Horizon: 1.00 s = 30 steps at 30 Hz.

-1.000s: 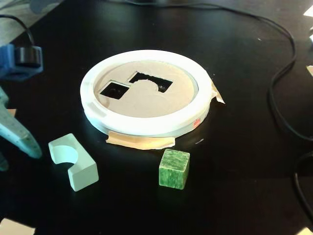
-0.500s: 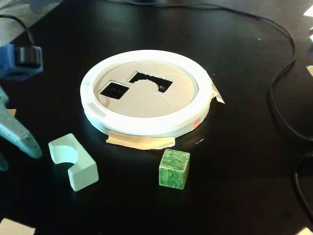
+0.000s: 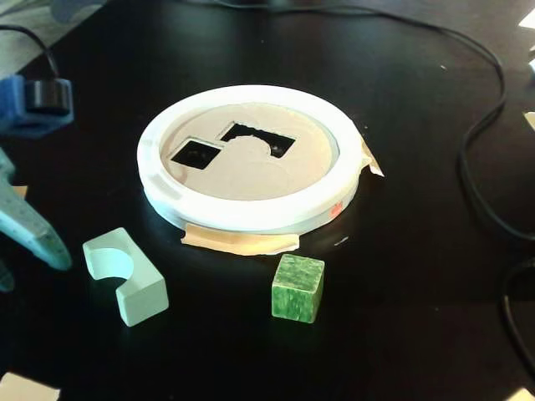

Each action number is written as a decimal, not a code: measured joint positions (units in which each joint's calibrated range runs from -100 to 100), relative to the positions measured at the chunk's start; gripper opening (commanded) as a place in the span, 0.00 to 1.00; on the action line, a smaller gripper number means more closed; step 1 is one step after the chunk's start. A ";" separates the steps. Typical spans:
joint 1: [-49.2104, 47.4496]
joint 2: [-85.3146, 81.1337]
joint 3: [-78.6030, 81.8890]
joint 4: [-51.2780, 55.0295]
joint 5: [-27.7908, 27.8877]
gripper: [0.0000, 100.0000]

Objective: Pick up the square block and drop it in corresponding square shaped hole

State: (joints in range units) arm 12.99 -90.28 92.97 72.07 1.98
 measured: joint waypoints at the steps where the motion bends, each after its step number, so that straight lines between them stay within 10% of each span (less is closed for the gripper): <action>1: 0.00 0.00 0.00 0.00 0.00 0.85; 30: -9.79 8.92 -24.01 -5.43 0.00 0.85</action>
State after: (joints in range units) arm 3.20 -81.36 68.96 66.63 1.98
